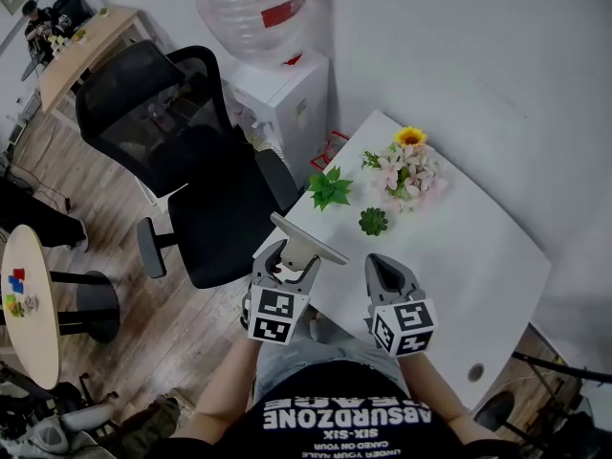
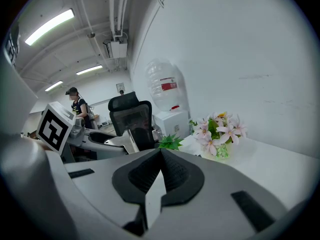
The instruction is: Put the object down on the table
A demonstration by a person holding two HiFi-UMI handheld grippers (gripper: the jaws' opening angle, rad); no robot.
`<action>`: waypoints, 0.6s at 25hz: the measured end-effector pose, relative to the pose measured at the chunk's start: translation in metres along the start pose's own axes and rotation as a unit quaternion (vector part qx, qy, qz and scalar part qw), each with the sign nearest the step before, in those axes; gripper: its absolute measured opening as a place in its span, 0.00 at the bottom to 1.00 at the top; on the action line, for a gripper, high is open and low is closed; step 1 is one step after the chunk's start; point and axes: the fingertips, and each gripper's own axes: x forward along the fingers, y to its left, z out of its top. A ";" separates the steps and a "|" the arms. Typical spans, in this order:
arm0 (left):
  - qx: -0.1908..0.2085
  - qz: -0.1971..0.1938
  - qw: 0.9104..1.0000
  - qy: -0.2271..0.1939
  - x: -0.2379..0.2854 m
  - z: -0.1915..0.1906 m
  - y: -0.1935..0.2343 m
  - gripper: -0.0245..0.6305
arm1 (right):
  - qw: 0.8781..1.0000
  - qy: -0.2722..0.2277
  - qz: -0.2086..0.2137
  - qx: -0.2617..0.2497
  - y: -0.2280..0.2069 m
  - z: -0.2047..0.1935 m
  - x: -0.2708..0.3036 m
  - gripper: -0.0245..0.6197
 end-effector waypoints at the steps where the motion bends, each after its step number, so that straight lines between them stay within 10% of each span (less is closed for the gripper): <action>1: -0.001 0.000 1.000 0.001 0.001 -0.001 0.000 0.47 | 1.000 0.000 0.001 0.000 0.000 0.000 0.001 0.03; 15: -0.010 -0.005 1.000 0.021 0.012 -0.016 -0.001 0.47 | 1.000 0.006 0.002 0.003 -0.002 -0.005 0.003 0.03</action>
